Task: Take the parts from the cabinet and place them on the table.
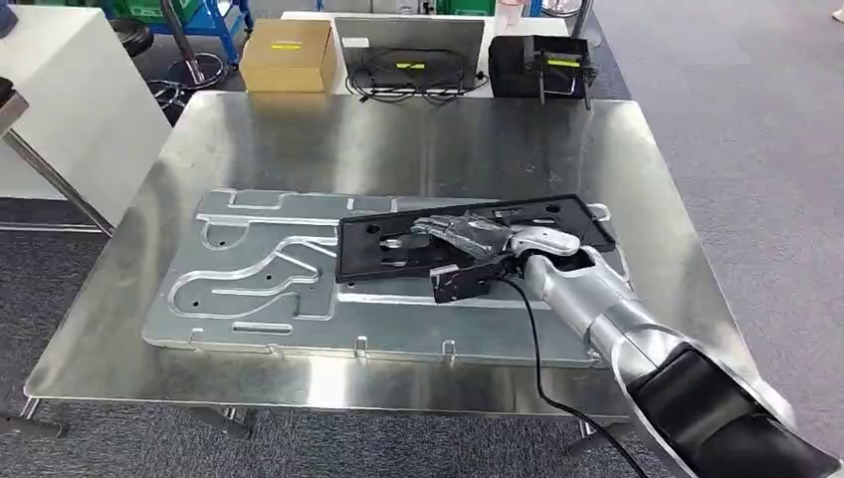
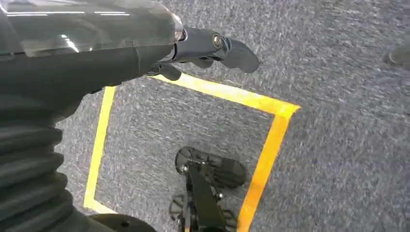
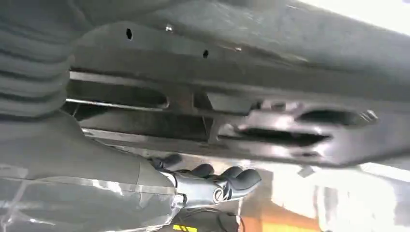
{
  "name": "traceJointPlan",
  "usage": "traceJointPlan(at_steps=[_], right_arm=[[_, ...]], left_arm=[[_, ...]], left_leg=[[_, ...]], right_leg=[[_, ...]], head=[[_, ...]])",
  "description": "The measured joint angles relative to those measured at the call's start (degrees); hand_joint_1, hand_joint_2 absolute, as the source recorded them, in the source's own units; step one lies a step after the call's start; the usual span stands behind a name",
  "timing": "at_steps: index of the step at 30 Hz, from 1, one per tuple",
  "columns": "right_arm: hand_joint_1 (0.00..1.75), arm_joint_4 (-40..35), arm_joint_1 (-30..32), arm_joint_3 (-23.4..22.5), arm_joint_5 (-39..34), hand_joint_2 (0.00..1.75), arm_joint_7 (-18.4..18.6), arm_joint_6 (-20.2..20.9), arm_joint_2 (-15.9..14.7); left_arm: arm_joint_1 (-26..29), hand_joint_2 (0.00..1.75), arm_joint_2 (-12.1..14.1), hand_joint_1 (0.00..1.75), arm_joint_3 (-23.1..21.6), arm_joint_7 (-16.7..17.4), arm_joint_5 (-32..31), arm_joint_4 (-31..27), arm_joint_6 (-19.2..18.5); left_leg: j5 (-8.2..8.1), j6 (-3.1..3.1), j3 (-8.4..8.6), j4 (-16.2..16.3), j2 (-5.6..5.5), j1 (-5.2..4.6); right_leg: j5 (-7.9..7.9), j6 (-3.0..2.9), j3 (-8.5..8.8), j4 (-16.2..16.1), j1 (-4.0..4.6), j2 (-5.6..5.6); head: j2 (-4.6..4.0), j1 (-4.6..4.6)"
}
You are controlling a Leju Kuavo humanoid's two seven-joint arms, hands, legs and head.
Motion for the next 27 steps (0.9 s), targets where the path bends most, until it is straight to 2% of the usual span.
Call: traceJointPlan(at_steps=[2,3,4,5,7,8,9,10,11,12,13,14,15,16,17,18,19,20,21,22,24,25,26,27], right_arm=[[0.0,-2.8,1.7,-0.8,-9.5,0.0,-2.3,5.4,-0.7],[0.0,-4.9,2.7,-2.0,-15.1,0.0,-3.5,8.4,-1.4],[0.0,-7.1,3.3,-3.2,-18.5,0.0,-3.7,9.6,-1.9],[0.0,-8.7,3.5,-4.1,-20.2,0.0,-4.0,10.3,-2.2],[0.0,-11.1,4.2,-5.3,-24.1,0.0,-5.3,12.1,-2.9],[0.0,-12.5,5.2,-6.0,-27.3,0.0,-6.7,12.8,-3.4],[0.0,-13.9,6.4,-6.8,-30.6,0.0,-8.1,12.8,-3.9],[0.0,-17.4,8.1,-8.7,-35.7,0.0,-9.3,11.2,-4.9],[0.0,-19.7,9.7,-9.8,-37.1,0.0,-9.4,9.2,-5.4],[0.0,-24.8,11.3,-12.8,-38.1,0.0,-9.4,3.0,-6.3],[0.0,-30.7,13.5,-15.7,-35.4,0.0,-9.4,-7.3,-7.1],[0.0,-35.8,16.5,-18.4,-31.9,0.0,-9.4,-17.0,-8.0],[0.0,-42.1,20.3,-22.0,-27.2,0.0,-9.4,-28.0,-8.9],[0.0,-47.0,25.5,-25.2,-24.1,0.0,-9.4,-34.6,-9.2],[0.0,-54.6,31.2,-30.7,-20.3,0.0,-9.4,-42.9,-9.1],[0.0,-60.7,36.6,-35.8,-18.2,0.0,-9.4,-47.2,-8.7],[0.0,-64.6,41.0,-39.5,-17.2,0.0,-9.4,-48.7,-8.5],[0.0,-68.3,43.5,-43.3,-16.8,0.0,-9.3,-49.1,-8.3],[0.0,-70.9,45.6,-45.8,-16.6,0.0,-9.3,-49.3,-8.2],[0.0,-73.8,47.9,-48.4,-15.7,0.0,-9.3,-49.5,-8.1],[0.0,-76.8,52.3,-51.6,-13.6,0.0,-9.3,-49.5,-7.3],[0.0,-77.8,54.5,-53.9,-13.2,0.0,-9.3,-49.5,-6.4],[0.0,-78.4,56.5,-56.2,-13.7,0.0,-9.3,-49.5,-5.5],[0.0,-78.9,58.2,-58.7,-14.2,0.0,-9.3,-49.4,-4.9]], left_arm=[[0.0,0.0,0.0,0.0,0.0,0.0,-0.1,0.0,-0.2],[0.0,0.0,0.0,0.0,0.0,0.0,-0.1,0.0,-0.3],[0.1,0.0,0.0,0.0,0.0,0.0,-0.1,0.0,-0.3],[0.1,0.0,0.0,0.0,0.0,0.0,-0.1,0.0,-0.3],[0.1,0.0,0.0,0.0,0.0,0.0,-0.2,0.0,-0.4],[0.0,0.0,0.0,0.0,0.0,0.0,-0.2,0.0,-0.4],[0.1,0.0,0.0,0.0,0.0,0.0,-0.2,0.0,-0.4],[0.2,0.0,0.0,0.0,0.0,0.0,-0.2,0.0,-0.4],[0.2,0.0,0.0,0.0,0.0,0.0,-0.2,0.0,-0.4],[0.1,0.0,0.0,0.0,0.0,-0.1,0.0,0.0,-0.4],[0.1,0.0,0.1,0.0,0.0,-0.3,0.3,0.0,-0.4],[0.0,0.0,0.1,0.0,0.2,-0.4,0.8,0.0,-0.4],[-0.1,0.0,0.0,0.0,0.3,-0.6,1.3,0.0,-0.4],[0.0,0.0,0.0,0.0,0.5,-0.7,1.5,0.0,-0.2],[0.4,0.0,0.0,0.0,0.7,-0.8,1.9,0.0,0.0],[0.8,0.0,0.0,0.0,1.1,-0.8,2.3,0.0,0.2],[1.2,0.0,-0.2,0.0,1.4,-0.9,2.3,0.0,0.2],[1.3,0.0,-0.3,0.0,1.5,-0.9,2.3,0.0,0.2],[1.3,0.0,-0.3,0.0,1.6,-0.9,2.4,0.0,0.3],[1.2,0.0,-0.3,0.0,1.6,-0.9,2.4,0.0,0.4],[1.0,0.0,-0.3,0.0,1.8,-0.9,2.3,0.0,0.5],[1.0,0.0,-0.3,0.0,1.8,-0.8,2.3,0.0,0.5],[0.9,0.0,-0.4,0.0,1.8,-0.8,2.2,0.0,0.5],[0.9,0.0,-0.4,0.0,1.8,-0.8,2.1,0.0,0.4]], left_leg=[[0.07,-0.55,0.16,-0.3,0.02,0.14],[0.03,-0.95,0.19,-0.3,-0.04,0.19],[-0.63,-1.22,-0.02,0.2,0.06,0.37],[-2.08,-1.4,-0.72,2.2,0.09,0.34],[-6.72,-1.64,-4.81,11.4,0.1,0.42],[-8.18,-1.74,-6.71,15.4,0.1,0.41],[-8.55,-1.78,-7.92,17.8,0.11,0.41],[-7.47,-1.69,-7.8,17.3,0.11,0.4],[-5.61,-1.53,-6.49,14.5,0.11,0.39],[-3.26,-1.26,-4.28,9.9,0.11,0.38],[-0.67,-0.86,-1.44,4.3,0.1,0.36],[-0.52,-0.5,0.22,0.8,0.04,0.22],[-0.82,-0.33,0.98,0.0,-0.02,-0.05],[-0.91,-0.05,1.0,0.2,-0.21,-0.03],[-1.1,0.24,1.09,0.1,-0.6,-0.05],[-1.16,0.49,1.25,0.0,-0.84,-0.02],[-0.85,1.02,1.79,-0.9,-0.86,0.53],[-0.83,1.13,2.03,-1.0,-0.77,0.37],[-0.86,1.48,2.03,-1.0,-0.46,0.36],[-0.88,1.57,1.97,-1.0,-0.18,0.29],[-0.72,1.74,1.95,-1.0,0.11,0.24],[-0.72,1.74,1.92,-0.9,0.11,0.23],[-0.74,1.73,1.86,-0.8,0.08,0.24],[-0.81,1.65,1.82,-0.7,0.06,0.24]], right_leg=[[-0.12,-0.57,0.02,0.0,0.32,0.01],[0.1,-1.05,0.1,-0.3,0.1,0.01],[0.31,-1.5,0.38,-0.6,-0.19,-0.1],[0.32,-1.86,0.44,-0.7,-0.21,-0.05],[0.24,-2.25,0.5,-0.7,-0.01,-0.04],[0.18,-2.33,0.54,-0.7,0.12,-0.1],[0.14,-2.36,0.57,-0.7,0.21,-0.1],[0.07,-2.33,0.63,-0.6,0.29,-0.09],[-0.05,-2.26,0.71,-0.5,0.33,-0.09],[-0.2,-2.16,0.88,-0.5,0.33,-0.05],[-0.41,-1.92,1.19,-0.4,0.34,-0.08],[-0.63,-1.6,1.34,-0.4,0.41,-0.27],[-0.85,-1.26,1.33,-0.4,0.75,-0.56],[-0.96,-0.96,1.66,-0.6,0.78,-0.84],[-1.13,-0.68,2.12,-0.8,0.76,-1.16],[-1.21,-0.4,2.47,-0.9,0.83,-1.44],[-1.77,0.05,2.46,-0.5,0.62,-1.3],[-2.73,0.34,2.08,0.6,0.47,-0.77],[-4.82,0.58,0.6,3.6,0.41,-0.42],[-7.45,0.87,-1.85,8.6,0.36,-0.29],[-10.3,1.25,-5.05,15.6,0.2,-0.23],[-10.11,1.39,-5.5,16.6,0.06,-0.24],[-8.45,1.49,-4.41,14.6,-0.1,-0.25],[-6.2,1.5,-2.33,10.6,-0.27,-0.26]], head=[[0.0,0.02],[0.0,0.02],[0.0,0.02],[0.0,0.0],[0.0,0.0],[0.0,0.02],[0.0,0.0],[0.0,0.0],[0.0,0.0],[0.0,0.0],[0.0,0.0],[0.0,0.02],[0.0,0.0],[0.0,0.0],[0.0,0.02],[0.0,0.02],[0.0,0.0],[0.0,0.04],[0.0,0.02],[0.0,0.02],[0.0,0.02],[0.0,0.02],[0.0,0.02],[0.0,0.02]])
